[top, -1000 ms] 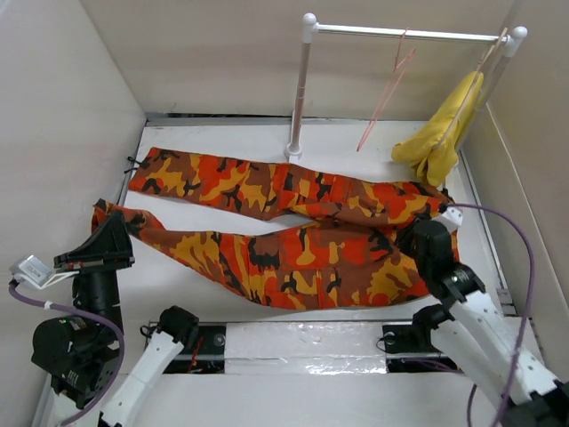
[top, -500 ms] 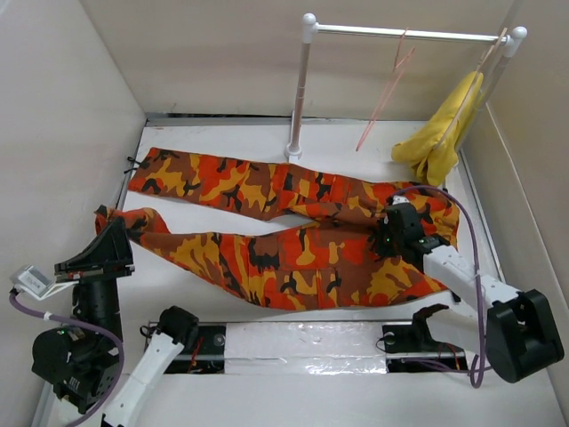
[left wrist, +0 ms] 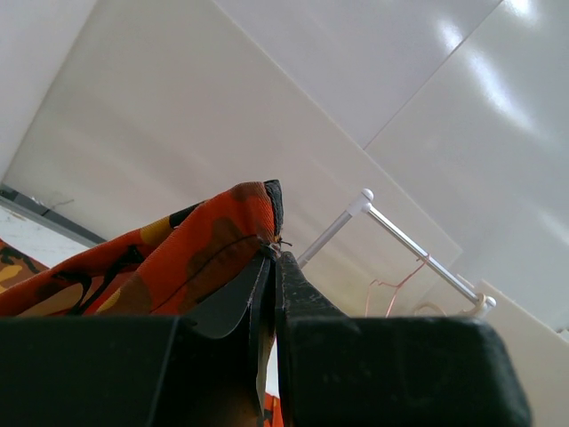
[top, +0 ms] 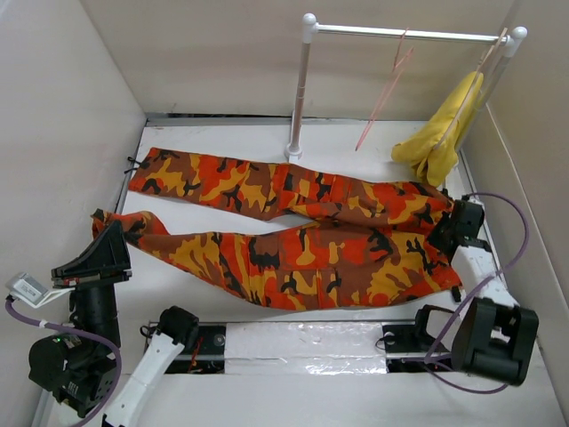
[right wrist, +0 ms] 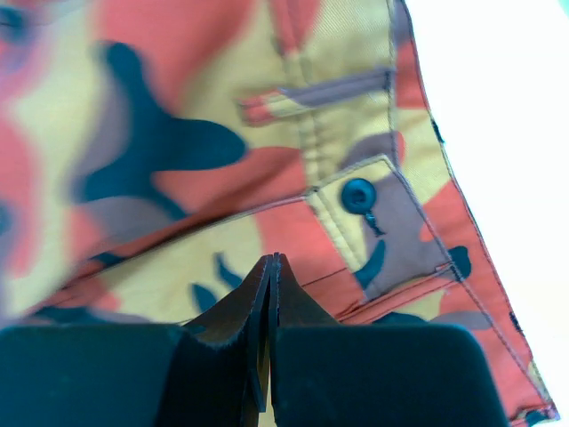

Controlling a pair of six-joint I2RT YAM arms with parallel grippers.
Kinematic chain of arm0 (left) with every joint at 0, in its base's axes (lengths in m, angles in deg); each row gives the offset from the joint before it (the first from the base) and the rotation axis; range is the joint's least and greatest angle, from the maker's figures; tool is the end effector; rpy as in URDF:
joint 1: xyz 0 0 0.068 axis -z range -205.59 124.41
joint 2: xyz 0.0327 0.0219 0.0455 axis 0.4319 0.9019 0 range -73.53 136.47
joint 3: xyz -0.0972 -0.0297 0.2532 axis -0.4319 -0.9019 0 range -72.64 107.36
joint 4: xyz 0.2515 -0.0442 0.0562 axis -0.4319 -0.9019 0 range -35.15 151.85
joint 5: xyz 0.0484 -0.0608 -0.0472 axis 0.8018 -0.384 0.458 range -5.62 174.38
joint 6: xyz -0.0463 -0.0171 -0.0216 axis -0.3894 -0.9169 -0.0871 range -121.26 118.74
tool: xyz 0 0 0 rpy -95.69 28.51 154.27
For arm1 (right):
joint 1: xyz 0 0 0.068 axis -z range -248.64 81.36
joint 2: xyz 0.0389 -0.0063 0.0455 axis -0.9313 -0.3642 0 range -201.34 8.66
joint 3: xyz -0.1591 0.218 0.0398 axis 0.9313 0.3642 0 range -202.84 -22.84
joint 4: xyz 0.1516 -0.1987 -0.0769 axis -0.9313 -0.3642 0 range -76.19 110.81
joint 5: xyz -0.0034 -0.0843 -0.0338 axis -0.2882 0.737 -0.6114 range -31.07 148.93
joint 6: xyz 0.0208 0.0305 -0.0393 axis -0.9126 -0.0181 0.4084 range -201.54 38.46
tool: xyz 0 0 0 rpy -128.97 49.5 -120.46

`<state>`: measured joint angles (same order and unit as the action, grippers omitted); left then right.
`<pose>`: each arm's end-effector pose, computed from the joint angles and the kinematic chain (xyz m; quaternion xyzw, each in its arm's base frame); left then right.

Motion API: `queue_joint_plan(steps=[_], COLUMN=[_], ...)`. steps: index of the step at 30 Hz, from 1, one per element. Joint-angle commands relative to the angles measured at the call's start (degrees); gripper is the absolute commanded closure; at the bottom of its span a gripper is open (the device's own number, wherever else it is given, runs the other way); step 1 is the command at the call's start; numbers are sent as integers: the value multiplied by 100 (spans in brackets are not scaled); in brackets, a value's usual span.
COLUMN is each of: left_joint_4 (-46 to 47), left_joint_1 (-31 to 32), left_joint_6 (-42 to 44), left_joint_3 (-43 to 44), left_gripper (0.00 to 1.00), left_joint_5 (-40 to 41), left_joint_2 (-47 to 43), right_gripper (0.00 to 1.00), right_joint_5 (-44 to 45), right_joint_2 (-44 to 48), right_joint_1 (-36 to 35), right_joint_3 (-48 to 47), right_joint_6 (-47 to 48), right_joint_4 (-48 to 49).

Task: Place the trousers on the hanger
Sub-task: Flatten out the trousers at the center of the board.

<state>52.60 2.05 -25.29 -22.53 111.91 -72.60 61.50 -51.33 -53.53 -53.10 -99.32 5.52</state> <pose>-0.0352 0.0369 0.4103 -0.2026 0.4176 -0.2928 0.8359 0.2004 -0.0557 0.1952 0.2698 0.8835 -0.0118 0.3828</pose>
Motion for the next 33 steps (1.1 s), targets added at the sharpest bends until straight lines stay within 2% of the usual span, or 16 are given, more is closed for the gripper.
queue_joint_plan(steps=[1, 5, 9, 14, 18, 20, 22, 23, 24, 28, 30, 32, 33], left_joint_4=[407, 398, 407, 460, 495, 504, 512, 521, 530, 556, 565, 574, 583], left_joint_1=[14, 14, 14, 14, 14, 14, 14, 14, 14, 14, 14, 14, 14], left_joint_6=[21, 21, 21, 30, 48, 56, 56, 56, 56, 56, 65, 65, 65], left_joint_3=[-10, -27, -80, -159, -203, -220, -229, -256, -256, -282, -300, -300, -308], left_gripper=[100, 100, 100, 100, 100, 100, 100, 100, 100, 100, 100, 100, 100], left_joint_5=[-55, -46, -28, -54, -72, -20, -2, 15, 24, 68, 86, 103, 104], left_joint_2=[-268, -304, -321, -339, -339, -374, -435, -462, -488, -611, -647, -664, -673], right_gripper=[96, 95, 94, 94, 96, 94, 82, 77, 66, 44, 43, 43, 44], right_joint_5=[-642, -915, -1118, -1495, -1532, -1409, -1312, -1268, -1268, -1145, -1039, -839, -706], right_joint_2=[-556, -1811, -2656, -3343, -3748, -3521, -3135, -2655, -2398, -965, -98, 485, 1071], right_joint_1=[106, -87, -140, -490, -903, -958, -1019, -941, -871, -247, 341, 928, 1097], right_joint_3=[-374, -761, -1279, -1877, -2606, -2669, -2468, -2154, -1968, -852, -143, 229, 396], right_joint_6=[319, 319, 170, -32, 64, 108, 117, 100, 73, -76, -234, -357, -427], right_joint_4=[324, 588, 896, 1458, 1310, 1265, 1344, 1344, 1318, 1002, 879, 572, 466])
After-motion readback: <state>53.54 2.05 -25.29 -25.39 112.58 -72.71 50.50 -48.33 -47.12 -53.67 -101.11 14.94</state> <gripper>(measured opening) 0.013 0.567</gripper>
